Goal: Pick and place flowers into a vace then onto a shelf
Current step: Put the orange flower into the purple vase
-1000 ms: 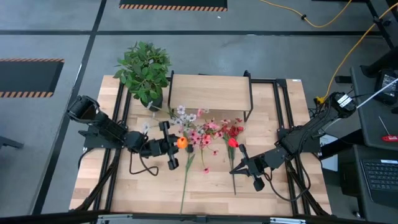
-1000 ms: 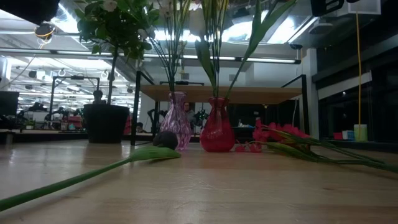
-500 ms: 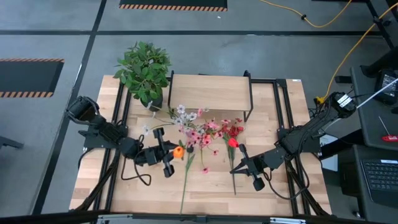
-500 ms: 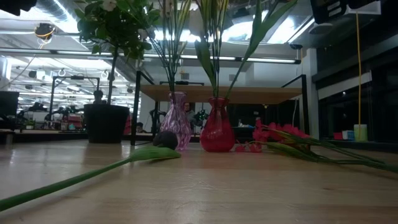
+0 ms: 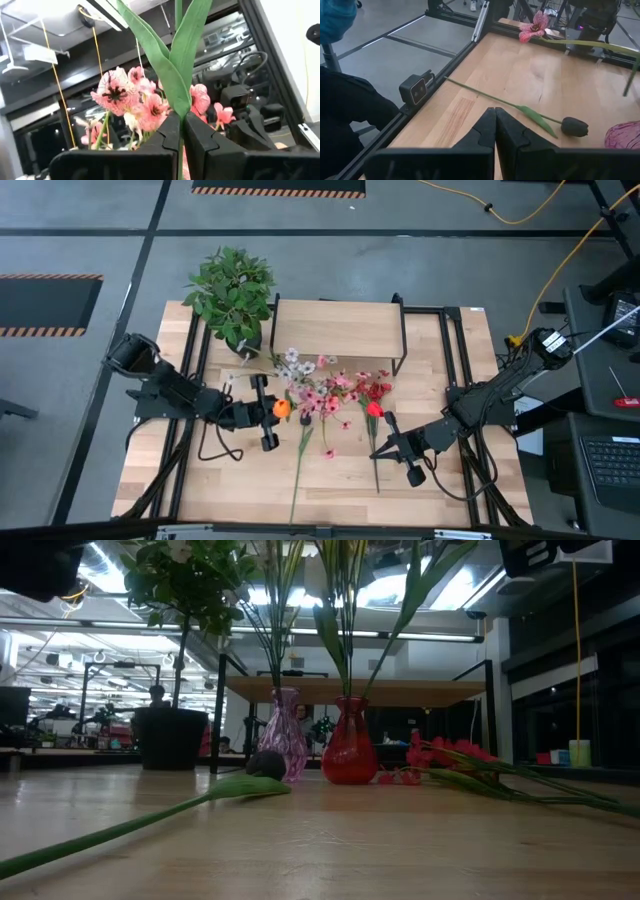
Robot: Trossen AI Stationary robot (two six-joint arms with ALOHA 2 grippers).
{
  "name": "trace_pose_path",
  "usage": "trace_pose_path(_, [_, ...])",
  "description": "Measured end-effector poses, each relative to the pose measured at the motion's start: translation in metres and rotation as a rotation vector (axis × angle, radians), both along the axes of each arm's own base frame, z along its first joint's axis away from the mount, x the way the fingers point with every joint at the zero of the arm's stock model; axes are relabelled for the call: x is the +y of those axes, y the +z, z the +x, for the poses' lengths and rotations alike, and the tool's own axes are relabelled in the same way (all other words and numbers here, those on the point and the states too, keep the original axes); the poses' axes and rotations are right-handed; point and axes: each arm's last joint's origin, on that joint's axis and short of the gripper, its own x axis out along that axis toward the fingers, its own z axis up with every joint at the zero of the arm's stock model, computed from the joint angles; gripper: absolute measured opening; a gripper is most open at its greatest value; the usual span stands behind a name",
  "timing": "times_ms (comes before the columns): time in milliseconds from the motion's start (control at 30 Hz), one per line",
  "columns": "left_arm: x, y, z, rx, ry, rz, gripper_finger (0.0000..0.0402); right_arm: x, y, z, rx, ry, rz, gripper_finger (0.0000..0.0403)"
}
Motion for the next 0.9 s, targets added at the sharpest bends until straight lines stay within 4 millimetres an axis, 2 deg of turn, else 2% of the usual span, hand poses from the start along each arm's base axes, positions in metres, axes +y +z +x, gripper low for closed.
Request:
trace_pose_path(400, [0.024, 0.003, 0.01, -0.009, 0.111, 0.007, 0.0003, 0.0, 0.0, 0.0, -0.001, -0.001, 0.001, 0.0007])
trace_pose_path(900, [0.029, -0.001, 0.013, 0.042, 0.171, -0.055, 0.0003, 0.0, 0.0, 0.0, -0.002, 0.0, 0.001, 0.0007])
